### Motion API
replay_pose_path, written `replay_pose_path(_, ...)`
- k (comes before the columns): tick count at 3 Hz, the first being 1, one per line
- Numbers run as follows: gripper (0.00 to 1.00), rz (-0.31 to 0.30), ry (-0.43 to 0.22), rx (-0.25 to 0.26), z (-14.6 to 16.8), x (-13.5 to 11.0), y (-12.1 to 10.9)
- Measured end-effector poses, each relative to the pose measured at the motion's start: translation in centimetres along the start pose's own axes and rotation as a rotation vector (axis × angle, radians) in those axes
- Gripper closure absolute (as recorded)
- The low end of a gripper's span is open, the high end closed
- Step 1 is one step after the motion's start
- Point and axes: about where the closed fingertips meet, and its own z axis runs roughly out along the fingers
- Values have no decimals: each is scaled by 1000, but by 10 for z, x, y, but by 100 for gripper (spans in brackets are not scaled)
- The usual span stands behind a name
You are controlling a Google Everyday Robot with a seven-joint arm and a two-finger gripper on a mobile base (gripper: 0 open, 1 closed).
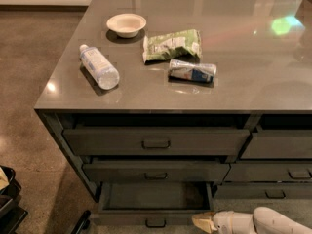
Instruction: Close bottom drawer
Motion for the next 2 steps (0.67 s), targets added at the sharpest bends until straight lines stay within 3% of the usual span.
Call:
replay_pose_path(1, 100, 93, -23, -33, 23, 39, -22)
replay_pose_path(2, 100, 98, -21, -33, 23, 40, -22)
